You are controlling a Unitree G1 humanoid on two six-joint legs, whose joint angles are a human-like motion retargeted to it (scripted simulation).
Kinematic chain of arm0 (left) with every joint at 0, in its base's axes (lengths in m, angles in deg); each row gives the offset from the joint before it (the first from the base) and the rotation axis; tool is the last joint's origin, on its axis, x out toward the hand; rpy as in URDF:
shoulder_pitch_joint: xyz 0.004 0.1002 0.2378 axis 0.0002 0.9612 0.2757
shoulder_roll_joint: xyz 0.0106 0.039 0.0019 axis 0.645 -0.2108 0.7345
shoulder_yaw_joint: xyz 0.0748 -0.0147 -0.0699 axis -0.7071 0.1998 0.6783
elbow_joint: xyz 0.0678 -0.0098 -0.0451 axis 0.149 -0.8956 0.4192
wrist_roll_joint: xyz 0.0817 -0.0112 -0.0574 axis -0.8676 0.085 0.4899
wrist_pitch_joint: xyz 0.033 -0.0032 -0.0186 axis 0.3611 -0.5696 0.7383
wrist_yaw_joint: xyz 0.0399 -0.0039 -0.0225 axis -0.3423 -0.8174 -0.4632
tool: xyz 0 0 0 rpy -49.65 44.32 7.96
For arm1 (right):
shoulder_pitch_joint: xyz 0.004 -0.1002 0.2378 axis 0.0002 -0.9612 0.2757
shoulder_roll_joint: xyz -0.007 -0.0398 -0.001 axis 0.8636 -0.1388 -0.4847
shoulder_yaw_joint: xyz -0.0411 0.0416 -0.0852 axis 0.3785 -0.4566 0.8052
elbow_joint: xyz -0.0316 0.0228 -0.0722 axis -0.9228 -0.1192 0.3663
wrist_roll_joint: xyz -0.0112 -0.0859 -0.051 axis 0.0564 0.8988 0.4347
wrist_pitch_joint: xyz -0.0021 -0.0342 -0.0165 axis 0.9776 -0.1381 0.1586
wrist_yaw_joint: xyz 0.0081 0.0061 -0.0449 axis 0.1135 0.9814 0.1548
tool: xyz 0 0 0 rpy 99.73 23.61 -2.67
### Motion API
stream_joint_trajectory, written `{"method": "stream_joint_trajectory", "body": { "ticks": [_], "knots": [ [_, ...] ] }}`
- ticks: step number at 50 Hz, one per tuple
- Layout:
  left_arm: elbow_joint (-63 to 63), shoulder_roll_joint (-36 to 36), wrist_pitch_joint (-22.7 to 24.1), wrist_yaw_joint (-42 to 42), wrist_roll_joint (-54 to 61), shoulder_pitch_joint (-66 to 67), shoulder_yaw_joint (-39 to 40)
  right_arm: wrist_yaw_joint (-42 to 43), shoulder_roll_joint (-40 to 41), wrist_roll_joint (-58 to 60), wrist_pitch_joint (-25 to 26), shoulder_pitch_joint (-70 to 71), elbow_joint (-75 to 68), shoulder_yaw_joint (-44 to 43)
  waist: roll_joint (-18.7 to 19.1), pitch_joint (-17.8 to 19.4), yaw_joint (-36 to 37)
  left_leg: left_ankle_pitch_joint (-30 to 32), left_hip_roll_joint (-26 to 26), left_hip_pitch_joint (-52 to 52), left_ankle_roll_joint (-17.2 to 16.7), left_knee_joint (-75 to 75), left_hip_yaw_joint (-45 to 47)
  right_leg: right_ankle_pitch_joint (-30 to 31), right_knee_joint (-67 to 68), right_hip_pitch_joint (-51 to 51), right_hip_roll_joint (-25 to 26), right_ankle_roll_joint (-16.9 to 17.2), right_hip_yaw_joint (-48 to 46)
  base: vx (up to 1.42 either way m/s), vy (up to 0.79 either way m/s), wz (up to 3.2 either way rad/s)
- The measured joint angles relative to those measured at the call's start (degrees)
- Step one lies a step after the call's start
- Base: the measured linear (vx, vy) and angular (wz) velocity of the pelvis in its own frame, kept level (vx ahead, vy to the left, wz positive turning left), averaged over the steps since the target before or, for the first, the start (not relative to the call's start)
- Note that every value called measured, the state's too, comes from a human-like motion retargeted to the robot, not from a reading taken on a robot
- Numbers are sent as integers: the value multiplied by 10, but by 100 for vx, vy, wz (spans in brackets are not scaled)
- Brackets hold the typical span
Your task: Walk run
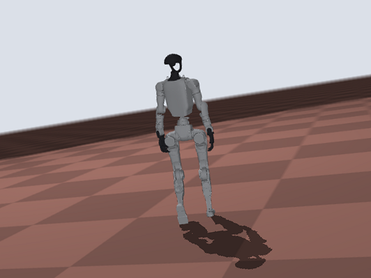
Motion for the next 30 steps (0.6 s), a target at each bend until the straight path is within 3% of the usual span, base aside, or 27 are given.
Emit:
{"method": "stream_joint_trajectory", "body": {
  "ticks": [2,5,10,13,15,17,18,20,22,23,25,27,30],
  "knots": [
    [-24,-37,-33,-38,-46,54,2,-12,-9,9,-51,57,60,15,-25,6,41,-76,-36,-59,18,-26,17,3,-19,37,-6,0,17,116,-25,-196],
    [-36,-85,-77,-87,-132,131,18,-31,-33,-38,-137,132,141,58,-61,18,104,-158,-21,-140,58,-119,67,-8,-41,89,-9,-11,10,103,-26,-202],
    [-36,-108,-102,-21,-284,235,0,-43,-94,-139,-223,205,225,75,-77,33,190,-199,-3,-200,123,-414,74,-57,-42,168,40,-48,55,118,-17,-94],
    [-36,-80,-136,-6,-347,264,-12,-16,-121,-157,-240,193,224,43,-107,25,208,-261,-45,-211,125,-534,42,-51,-26,203,38,-38,30,128,-12,49],
    [-36,-62,-166,-5,-346,263,-1,6,-124,-168,-235,174,207,39,-130,22,219,-261,-41,-203,148,-523,90,0,-6,222,34,-8,18,132,-14,20],
    [-36,-45,-184,-6,-309,247,21,14,-115,-159,-228,146,171,32,-145,12,240,-263,-17,-194,141,-463,143,109,25,229,23,51,-1,161,-6,-50],
    [-36,-39,-184,-11,-281,237,34,14,-108,-144,-223,130,149,30,-148,6,250,-230,-8,-192,133,-446,142,177,50,230,19,87,-4,160,-6,-38],
    [-36,-29,-159,-25,-212,209,66,14,-81,-100,-201,96,104,41,-146,-6,226,-215,-26,-203,151,-391,52,303,130,213,31,151,-4,147,-10,53],
    [-36,-15,-126,-39,-128,167,78,21,-57,-53,-170,53,55,68,-159,-7,177,-270,-84,-188,160,-336,-10,314,314,159,35,211,-19,144,-17,131],
    [-36,-4,-119,-48,-84,134,73,27,-45,-31,-149,31,31,75,-150,-10,170,-292,-62,-170,156,-318,14,314,364,133,47,211,-31,142,-13,86],
    [-36,18,-107,-73,-20,43,65,45,-17,6,-96,-16,-9,67,-102,-13,173,-303,-13,-118,153,-346,36,270,376,84,95,177,-28,106,6,67],
    [3,12,-82,-109,-17,-33,91,66,17,9,-48,-74,-49,59,-87,-4,168,-309,-28,-60,145,-381,-1,204,403,27,93,131,-42,130,-11,122],
    [94,-8,-10,-131,18,-128,74,61,73,10,-10,-170,-82,38,-62,14,141,-300,-33,30,136,-444,-39,110,360,-31,73,117,-44,120,-19,187]
  ]
}}
